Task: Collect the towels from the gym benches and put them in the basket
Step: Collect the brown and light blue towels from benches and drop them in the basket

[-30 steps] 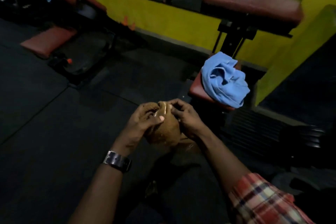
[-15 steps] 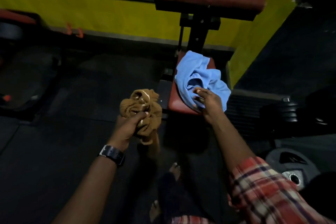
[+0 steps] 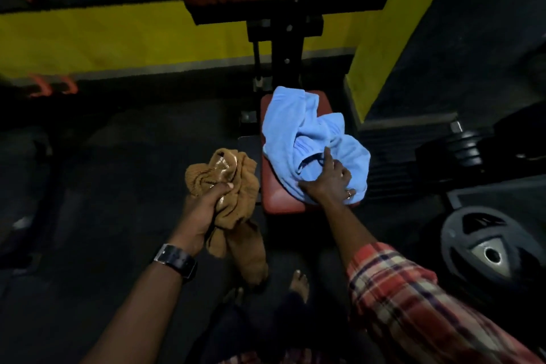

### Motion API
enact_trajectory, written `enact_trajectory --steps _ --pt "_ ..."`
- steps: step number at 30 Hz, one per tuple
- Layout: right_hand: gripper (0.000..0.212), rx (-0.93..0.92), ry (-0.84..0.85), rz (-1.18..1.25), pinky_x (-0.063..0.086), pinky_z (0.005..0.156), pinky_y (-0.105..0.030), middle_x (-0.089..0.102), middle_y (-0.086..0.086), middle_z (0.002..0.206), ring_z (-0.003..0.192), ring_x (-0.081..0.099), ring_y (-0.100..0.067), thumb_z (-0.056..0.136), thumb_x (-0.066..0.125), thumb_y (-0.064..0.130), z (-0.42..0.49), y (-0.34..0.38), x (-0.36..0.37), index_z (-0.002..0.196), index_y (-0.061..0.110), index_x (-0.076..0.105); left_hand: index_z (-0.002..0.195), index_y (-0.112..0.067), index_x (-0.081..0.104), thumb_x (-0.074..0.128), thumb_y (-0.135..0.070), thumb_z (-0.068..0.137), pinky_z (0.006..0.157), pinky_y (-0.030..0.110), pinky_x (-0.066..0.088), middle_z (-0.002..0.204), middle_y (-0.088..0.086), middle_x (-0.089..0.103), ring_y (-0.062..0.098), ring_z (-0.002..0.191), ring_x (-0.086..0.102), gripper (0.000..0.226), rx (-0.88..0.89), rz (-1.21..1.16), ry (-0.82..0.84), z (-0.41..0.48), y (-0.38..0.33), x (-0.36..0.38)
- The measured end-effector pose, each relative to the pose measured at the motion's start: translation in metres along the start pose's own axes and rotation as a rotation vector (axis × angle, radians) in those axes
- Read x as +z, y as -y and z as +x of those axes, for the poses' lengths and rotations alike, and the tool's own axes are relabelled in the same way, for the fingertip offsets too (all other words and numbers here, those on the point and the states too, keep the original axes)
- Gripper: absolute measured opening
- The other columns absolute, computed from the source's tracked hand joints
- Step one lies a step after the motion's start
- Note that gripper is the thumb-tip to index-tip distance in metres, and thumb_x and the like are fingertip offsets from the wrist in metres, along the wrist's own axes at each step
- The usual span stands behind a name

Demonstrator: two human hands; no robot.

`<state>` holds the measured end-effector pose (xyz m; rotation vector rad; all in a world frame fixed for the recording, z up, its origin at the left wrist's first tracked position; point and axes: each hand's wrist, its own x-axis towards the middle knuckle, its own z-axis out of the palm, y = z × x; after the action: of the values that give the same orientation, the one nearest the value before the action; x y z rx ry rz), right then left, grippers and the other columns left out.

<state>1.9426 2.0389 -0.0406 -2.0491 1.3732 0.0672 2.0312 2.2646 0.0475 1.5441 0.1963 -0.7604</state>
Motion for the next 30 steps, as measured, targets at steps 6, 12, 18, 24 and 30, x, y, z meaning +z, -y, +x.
enact_trajectory --steps 6,12,18,24,30 --pt "0.041 -0.016 -0.15 0.376 0.045 0.097 -0.042 0.068 -0.008 0.115 0.111 0.059 -0.027 0.079 0.072 0.028 0.005 -0.003 -0.003 0.119 0.021 0.065 0.111 -0.018 0.069 0.067 -0.018 0.086 0.09 0.037 0.053 0.11 0.005 0.073 0.022 0.102 0.069 0.025 0.022 0.142 0.164 0.036 -0.015 -0.002" --pt "0.038 -0.027 -0.329 0.701 0.045 0.078 -0.013 0.066 0.001 0.097 0.092 0.06 -0.01 0.081 0.077 0.023 -0.036 0.016 -0.019 0.115 0.008 0.067 0.11 -0.015 0.07 0.068 -0.019 0.085 0.095 0.046 0.052 0.109 0.009 0.074 0.028 0.104 0.069 0.026 0.074 0.247 0.395 0.051 -0.033 -0.011" --pt "0.008 -0.168 -0.497 1.074 0.05 0.066 -0.017 0.068 0.003 0.079 0.071 0.063 0.001 0.085 0.07 0.008 -0.107 0.025 -0.073 0.09 0.013 0.067 0.1 -0.012 0.073 0.069 -0.022 0.075 0.076 0.032 0.059 0.097 0.008 0.076 0.022 0.088 0.072 0.027 0.089 0.244 0.666 0.04 -0.053 -0.003" --pt "0.023 -0.307 -0.543 1.539 0.055 0.088 -0.037 0.073 -0.007 0.101 0.095 0.068 -0.02 0.082 0.068 0.007 -0.193 -0.032 -0.134 0.105 0.008 0.067 0.111 -0.004 0.068 0.067 -0.026 0.076 0.086 0.039 0.055 0.102 0.016 0.073 0.029 0.092 0.069 0.041 0.063 0.233 0.867 -0.013 -0.063 0.049" --pt "0.02 -0.227 -0.723 1.587 0.057 0.075 -0.032 0.076 -0.011 0.091 0.082 0.071 -0.021 0.08 0.07 0.017 -0.267 -0.127 -0.171 0.095 0.004 0.075 0.072 -0.014 0.072 0.064 -0.023 0.077 0.064 0.027 0.054 0.066 0.003 0.068 0.018 0.064 0.065 0.014 0.109 0.33 1.139 -0.106 -0.027 0.138"
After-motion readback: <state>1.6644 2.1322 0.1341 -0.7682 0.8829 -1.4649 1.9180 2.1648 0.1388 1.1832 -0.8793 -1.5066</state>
